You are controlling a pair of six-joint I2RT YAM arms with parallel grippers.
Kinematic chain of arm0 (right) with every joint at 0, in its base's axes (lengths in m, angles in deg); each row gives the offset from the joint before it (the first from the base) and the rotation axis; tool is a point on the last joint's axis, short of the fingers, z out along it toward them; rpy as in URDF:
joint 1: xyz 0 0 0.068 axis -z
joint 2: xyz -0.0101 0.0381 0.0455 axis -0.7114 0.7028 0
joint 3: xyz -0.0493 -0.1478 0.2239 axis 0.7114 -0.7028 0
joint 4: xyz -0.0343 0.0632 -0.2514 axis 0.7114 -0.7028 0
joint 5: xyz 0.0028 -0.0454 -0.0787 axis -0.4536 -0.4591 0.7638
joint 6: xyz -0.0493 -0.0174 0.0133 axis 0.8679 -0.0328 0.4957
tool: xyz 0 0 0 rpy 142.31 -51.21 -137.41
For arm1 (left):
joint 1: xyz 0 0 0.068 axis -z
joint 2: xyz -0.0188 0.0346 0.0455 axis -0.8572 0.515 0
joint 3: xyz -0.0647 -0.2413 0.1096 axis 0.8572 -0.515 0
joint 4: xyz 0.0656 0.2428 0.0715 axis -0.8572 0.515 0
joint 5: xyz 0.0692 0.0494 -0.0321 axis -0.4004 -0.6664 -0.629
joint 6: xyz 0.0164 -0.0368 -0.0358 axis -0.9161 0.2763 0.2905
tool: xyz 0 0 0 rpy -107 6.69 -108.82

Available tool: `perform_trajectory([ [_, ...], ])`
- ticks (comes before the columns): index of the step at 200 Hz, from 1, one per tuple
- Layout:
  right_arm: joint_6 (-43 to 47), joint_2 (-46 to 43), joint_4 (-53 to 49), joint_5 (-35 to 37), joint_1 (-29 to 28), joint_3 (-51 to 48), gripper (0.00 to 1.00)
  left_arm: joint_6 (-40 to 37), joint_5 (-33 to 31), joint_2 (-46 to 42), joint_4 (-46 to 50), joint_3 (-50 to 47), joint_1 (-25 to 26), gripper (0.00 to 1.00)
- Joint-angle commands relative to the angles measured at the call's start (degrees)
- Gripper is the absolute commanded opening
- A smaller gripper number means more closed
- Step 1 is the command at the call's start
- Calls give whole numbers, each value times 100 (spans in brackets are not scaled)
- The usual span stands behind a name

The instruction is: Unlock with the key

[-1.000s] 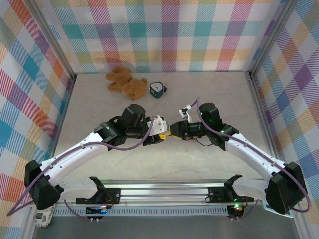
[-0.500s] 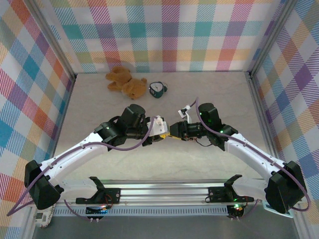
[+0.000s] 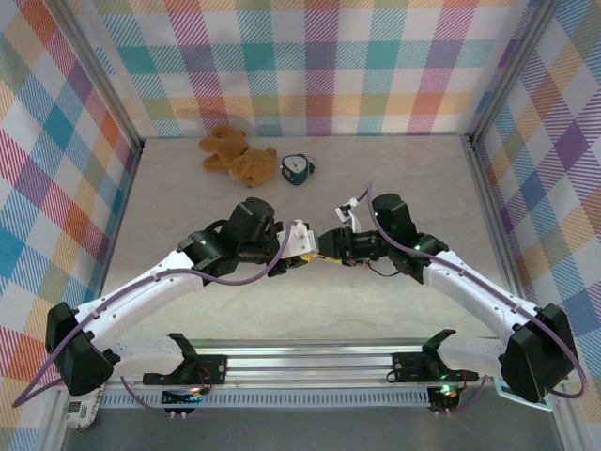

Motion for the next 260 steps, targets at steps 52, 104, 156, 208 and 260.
perform_trajectory([
  [52, -936, -368, -901, 1588, -17, 264, 73, -451, -1281, -676, -1094, -789, 165, 0],
  [104, -2241, -338, 139, 1501, -17, -300, 77, -1631, -2719, -888, -2579, -1572, 602, 0],
  [156, -2816, -148, 821, 1515, -116, -379, 78, -2351, -3374, -684, -3287, -1989, 891, 0],
  [208, -3219, 429, 1433, 1340, -426, -265, 71, -2398, -3440, -504, -3483, -1983, 933, 0],
  [260, -3331, 473, 1669, 1463, -465, -301, 34, -2352, -3429, -569, -3381, -2061, 987, 0],
])
